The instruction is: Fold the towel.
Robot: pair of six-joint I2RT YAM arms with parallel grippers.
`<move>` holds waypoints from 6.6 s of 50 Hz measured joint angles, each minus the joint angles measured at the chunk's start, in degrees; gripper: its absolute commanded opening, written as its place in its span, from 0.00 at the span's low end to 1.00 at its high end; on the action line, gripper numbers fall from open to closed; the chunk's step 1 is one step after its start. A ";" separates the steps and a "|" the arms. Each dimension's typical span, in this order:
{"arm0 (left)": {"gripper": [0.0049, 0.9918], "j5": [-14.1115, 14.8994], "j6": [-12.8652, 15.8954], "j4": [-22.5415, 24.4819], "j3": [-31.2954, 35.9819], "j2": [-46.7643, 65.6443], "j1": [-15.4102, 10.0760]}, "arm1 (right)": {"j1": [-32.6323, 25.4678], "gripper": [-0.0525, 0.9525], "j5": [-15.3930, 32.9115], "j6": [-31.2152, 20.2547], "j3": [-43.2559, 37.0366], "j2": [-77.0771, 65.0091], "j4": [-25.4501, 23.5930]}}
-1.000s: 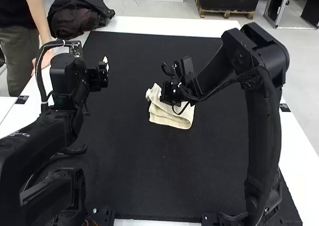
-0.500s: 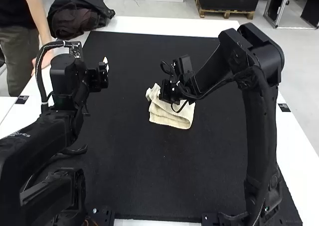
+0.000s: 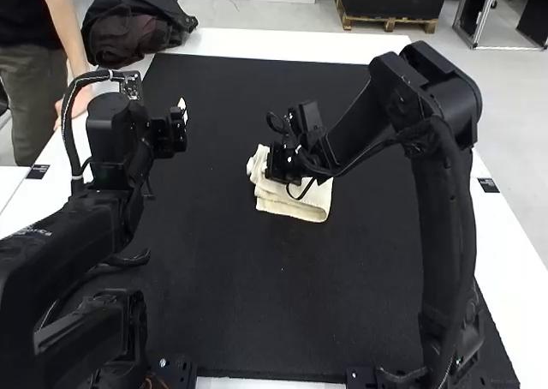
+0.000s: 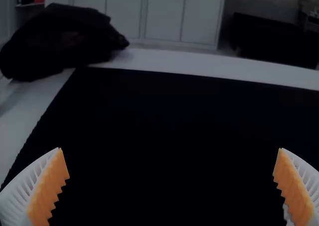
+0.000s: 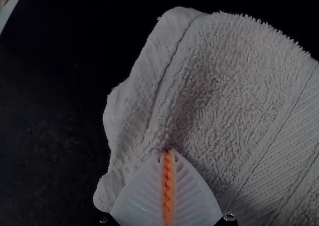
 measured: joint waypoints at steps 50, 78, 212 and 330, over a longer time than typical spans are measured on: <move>0.98 -0.02 -0.02 0.37 0.00 0.00 -0.37 | 0.39 0.05 0.00 -0.31 -1.88 1.60 0.76; 0.98 -0.42 -0.02 0.35 0.02 -0.31 -0.37 | 2.23 0.05 0.63 -0.70 -1.51 -6.43 -4.09; 0.98 -12.37 6.95 -0.83 -14.03 -44.98 -2.99 | -41.27 0.05 30.67 -34.07 -45.51 -119.16 -11.58; 0.98 -8.87 4.92 -28.72 -14.01 -45.00 -2.93 | -41.79 0.97 11.21 -29.18 -60.06 -119.16 -26.64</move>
